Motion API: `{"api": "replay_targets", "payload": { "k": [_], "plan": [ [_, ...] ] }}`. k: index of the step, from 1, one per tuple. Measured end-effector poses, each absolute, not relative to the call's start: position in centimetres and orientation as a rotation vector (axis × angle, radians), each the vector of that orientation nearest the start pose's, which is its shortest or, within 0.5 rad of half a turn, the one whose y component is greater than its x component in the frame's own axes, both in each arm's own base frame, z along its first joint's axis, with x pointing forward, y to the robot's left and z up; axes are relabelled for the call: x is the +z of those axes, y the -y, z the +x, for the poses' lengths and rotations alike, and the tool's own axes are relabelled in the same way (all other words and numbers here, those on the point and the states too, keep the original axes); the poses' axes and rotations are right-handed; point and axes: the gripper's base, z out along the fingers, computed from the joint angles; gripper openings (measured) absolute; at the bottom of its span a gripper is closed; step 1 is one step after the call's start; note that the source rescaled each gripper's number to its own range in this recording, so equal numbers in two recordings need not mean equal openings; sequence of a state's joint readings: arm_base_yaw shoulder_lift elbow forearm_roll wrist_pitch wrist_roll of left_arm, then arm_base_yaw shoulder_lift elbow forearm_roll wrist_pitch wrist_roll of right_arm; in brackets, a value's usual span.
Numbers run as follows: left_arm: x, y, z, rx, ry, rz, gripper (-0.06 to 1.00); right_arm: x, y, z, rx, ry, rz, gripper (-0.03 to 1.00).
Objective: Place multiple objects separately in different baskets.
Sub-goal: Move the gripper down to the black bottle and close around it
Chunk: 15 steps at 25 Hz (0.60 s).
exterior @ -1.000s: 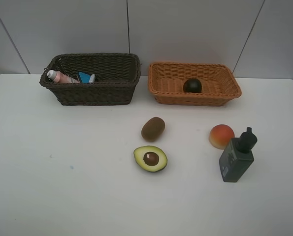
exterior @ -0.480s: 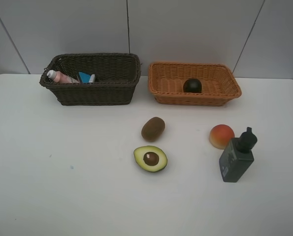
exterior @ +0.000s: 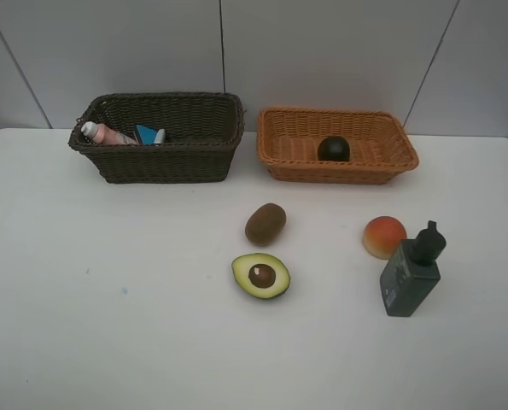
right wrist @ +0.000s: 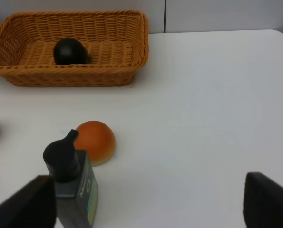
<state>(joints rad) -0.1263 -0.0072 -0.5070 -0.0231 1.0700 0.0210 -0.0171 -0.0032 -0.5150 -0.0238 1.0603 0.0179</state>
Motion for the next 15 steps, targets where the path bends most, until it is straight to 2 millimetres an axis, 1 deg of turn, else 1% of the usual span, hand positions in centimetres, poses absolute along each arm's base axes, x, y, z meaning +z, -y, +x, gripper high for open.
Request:
{"api": "replay_targets", "payload": {
  "k": [3,15],
  "plan": [
    [27.84,0.11,-0.74,-0.075,-2.036,0.122,1.0,28.14,0.18,-0.72,-0.028,-2.025,0.037,1.0],
    [27.84,0.12,-0.74,-0.072,-2.037,0.117,1.0,28.14,0.18,-0.72,-0.028,-2.025,0.037,1.0]
  ]
}}
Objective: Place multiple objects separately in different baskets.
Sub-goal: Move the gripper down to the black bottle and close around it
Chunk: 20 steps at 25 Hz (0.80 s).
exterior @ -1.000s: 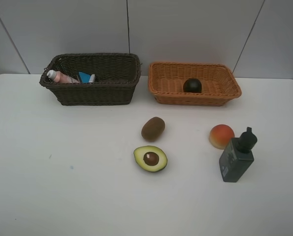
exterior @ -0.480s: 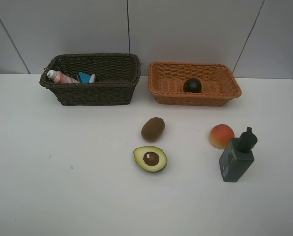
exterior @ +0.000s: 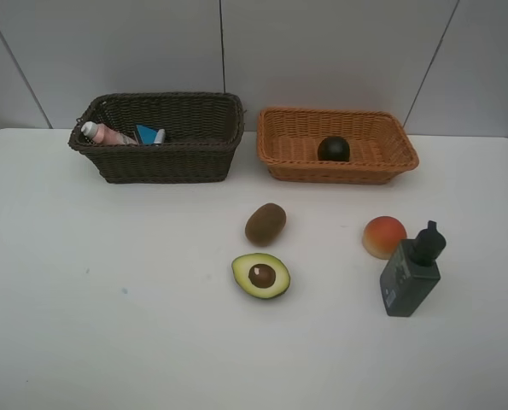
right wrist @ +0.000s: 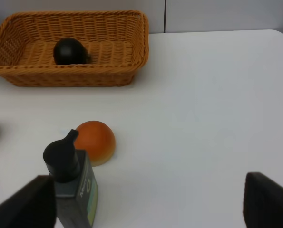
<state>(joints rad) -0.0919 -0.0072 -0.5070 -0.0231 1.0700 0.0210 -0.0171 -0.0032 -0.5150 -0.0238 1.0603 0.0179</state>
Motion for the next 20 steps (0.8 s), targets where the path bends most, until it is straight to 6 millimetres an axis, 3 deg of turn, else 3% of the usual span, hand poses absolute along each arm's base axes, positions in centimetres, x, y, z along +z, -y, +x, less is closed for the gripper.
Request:
{"api": "replay_targets", "payload": {
  "k": [5,10,20],
  "plan": [
    [27.8,0.1,-0.7,-0.072,-2.036,0.116,1.0,28.2,0.2,-0.1,-0.027,-2.064,0.039,1.0],
    [27.9,0.1,-0.7,-0.072,-2.033,0.116,1.0,28.1,0.2,3.6,0.011,-2.287,0.108,1.0],
    [27.9,0.1,-0.7,-0.072,-2.032,0.116,1.0,28.5,0.1,15.7,0.069,-2.805,0.263,1.0]
  ]
}}
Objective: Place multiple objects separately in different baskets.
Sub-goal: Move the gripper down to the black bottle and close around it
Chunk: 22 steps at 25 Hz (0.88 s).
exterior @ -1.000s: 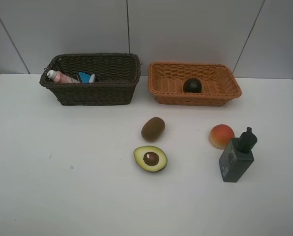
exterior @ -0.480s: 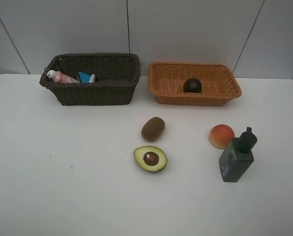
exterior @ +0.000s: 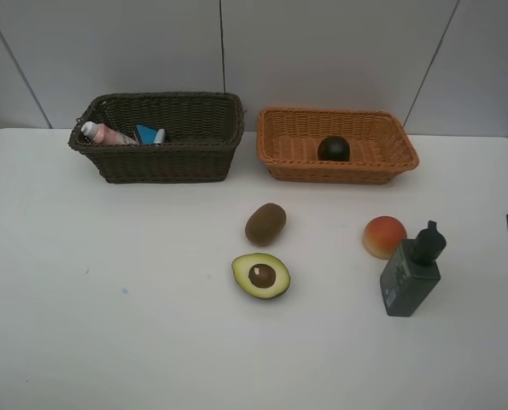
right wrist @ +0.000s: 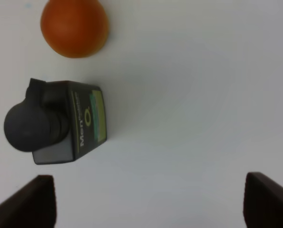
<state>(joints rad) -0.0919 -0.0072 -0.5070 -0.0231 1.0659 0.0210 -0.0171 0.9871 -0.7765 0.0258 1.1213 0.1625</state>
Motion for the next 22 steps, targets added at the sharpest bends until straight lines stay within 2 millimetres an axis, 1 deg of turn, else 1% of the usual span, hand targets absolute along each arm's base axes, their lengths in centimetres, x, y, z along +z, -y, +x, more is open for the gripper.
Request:
{"api": "replay_targets", "payload": {
  "k": [2,4,6,9,14,15,17,19,22],
  "plan": [
    [27.9,0.1,-0.7,-0.072,-2.032,0.116,1.0,28.0,-0.1,17.8,0.083,-2.892,0.285,1.0],
    [27.9,0.1,-0.7,-0.072,-2.032,0.116,1.0,27.5,-0.4,19.4,0.078,-2.947,0.262,1.0],
    [27.9,0.1,-0.7,-0.072,-2.032,0.116,1.0,27.0,-1.3,20.7,0.068,-2.99,0.202,1.0],
    [27.9,0.1,-0.7,-0.072,-2.032,0.116,1.0,26.0,-3.2,22.0,0.05,-3.043,0.099,1.0],
    [27.9,0.1,-0.7,-0.072,-2.032,0.116,1.0,24.6,-5.8,22.6,0.039,-3.089,-0.018,1.0],
    [27.9,0.1,-0.7,-0.072,-2.032,0.116,1.0,24.6,-5.8,22.6,0.039,-3.089,-0.018,1.0],
    [27.9,0.1,-0.7,-0.072,-2.032,0.116,1.0,24.2,-6.5,22.8,0.036,-3.092,-0.046,1.0],
    [27.9,0.1,-0.7,-0.072,-2.031,0.116,1.0,23.9,-6.8,23.0,0.036,-3.089,-0.052,1.0],
    [27.9,0.1,-0.7,-0.072,-2.031,0.116,1.0,23.6,-6.8,23.3,0.023,-3.087,-0.054,1.0]
  ]
}}
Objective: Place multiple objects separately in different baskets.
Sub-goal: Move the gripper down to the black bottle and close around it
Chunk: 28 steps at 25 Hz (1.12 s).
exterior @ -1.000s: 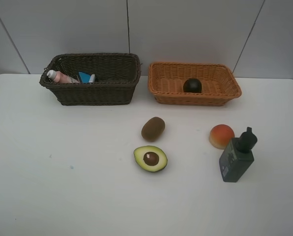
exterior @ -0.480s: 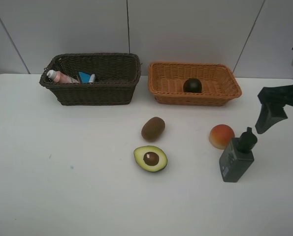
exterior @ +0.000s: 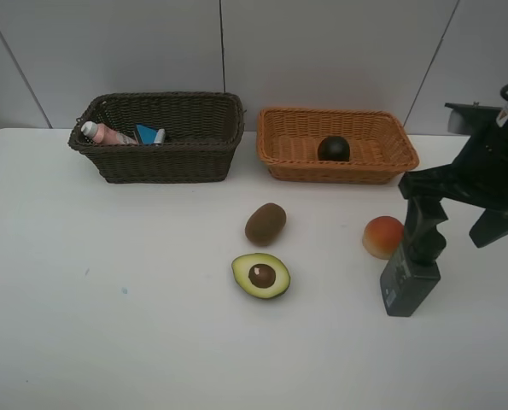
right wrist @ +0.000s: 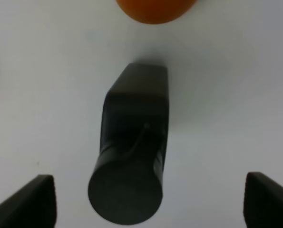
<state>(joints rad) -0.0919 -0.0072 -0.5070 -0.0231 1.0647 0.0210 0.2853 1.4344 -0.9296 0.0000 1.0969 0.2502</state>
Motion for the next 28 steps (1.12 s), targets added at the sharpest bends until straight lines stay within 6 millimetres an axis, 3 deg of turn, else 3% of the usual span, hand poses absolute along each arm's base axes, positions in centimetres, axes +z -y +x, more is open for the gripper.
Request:
{"api": "replay_targets", "payload": {
  "k": [13,21,28],
  "plan": [
    [27.9,0.1,-0.7,-0.072,-2.031,0.116,1.0,19.9,-7.4,25.4,0.008,-3.123,-0.053,1.0],
    [27.9,0.1,-0.7,-0.072,-2.031,0.116,1.0,16.6,-7.3,24.9,0.0,-3.141,-0.049,1.0],
    [27.9,0.1,-0.7,-0.072,-2.031,0.116,1.0,16.1,-7.3,25.0,0.01,-3.119,-0.049,0.99]
  ]
}}
